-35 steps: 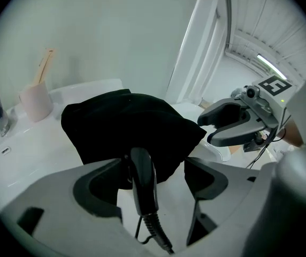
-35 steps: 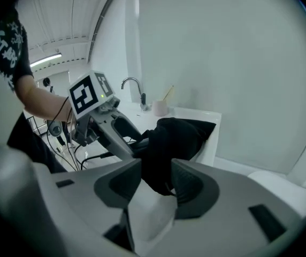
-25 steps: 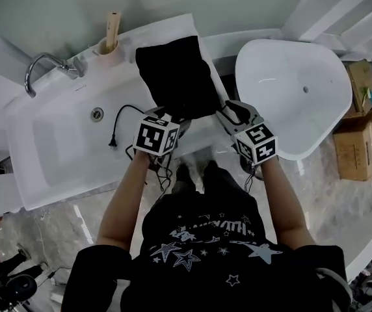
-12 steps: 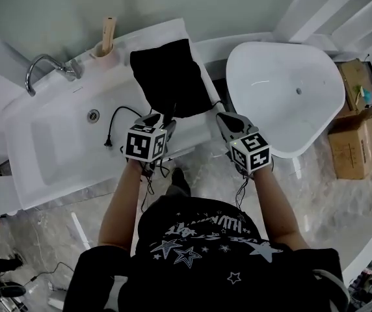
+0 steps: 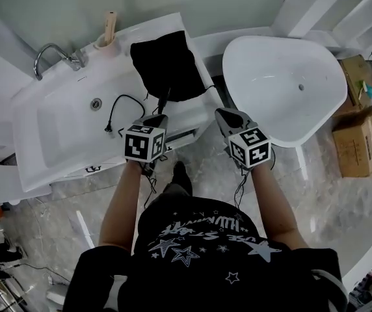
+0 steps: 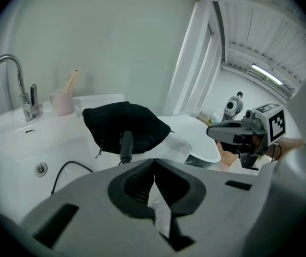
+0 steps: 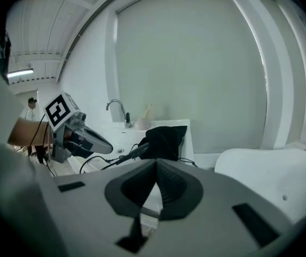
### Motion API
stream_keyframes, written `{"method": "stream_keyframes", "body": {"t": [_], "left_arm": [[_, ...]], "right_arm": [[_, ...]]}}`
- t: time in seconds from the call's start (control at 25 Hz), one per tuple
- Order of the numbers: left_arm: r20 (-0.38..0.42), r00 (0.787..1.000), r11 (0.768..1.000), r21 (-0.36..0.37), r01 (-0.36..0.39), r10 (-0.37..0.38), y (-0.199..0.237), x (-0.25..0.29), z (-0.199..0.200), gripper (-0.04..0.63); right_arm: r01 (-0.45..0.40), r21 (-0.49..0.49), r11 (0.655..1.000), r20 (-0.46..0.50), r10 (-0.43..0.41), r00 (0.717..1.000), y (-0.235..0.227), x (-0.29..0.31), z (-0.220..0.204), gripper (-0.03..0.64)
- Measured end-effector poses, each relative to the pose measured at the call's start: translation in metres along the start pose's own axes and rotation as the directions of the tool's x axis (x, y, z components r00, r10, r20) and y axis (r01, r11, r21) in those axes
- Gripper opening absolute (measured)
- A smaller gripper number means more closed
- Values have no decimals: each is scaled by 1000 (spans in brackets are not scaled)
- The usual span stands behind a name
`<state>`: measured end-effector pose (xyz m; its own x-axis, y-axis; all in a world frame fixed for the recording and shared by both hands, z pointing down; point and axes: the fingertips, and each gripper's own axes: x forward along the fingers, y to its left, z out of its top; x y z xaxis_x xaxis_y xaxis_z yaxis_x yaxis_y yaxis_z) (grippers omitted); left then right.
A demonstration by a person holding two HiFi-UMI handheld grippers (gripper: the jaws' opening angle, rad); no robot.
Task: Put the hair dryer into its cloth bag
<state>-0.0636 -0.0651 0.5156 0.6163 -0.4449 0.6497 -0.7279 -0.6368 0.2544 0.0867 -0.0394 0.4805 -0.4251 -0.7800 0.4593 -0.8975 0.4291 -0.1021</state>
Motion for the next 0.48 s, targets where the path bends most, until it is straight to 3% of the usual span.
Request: {"method": "stream_keyframes", "body": {"t": [0.48], "left_arm": [[34, 999, 1000, -6, 4, -4, -59, -49, -50, 11]], "right_arm": [[-6, -44, 999, 35, 8, 999, 39, -69, -28, 6]]}}
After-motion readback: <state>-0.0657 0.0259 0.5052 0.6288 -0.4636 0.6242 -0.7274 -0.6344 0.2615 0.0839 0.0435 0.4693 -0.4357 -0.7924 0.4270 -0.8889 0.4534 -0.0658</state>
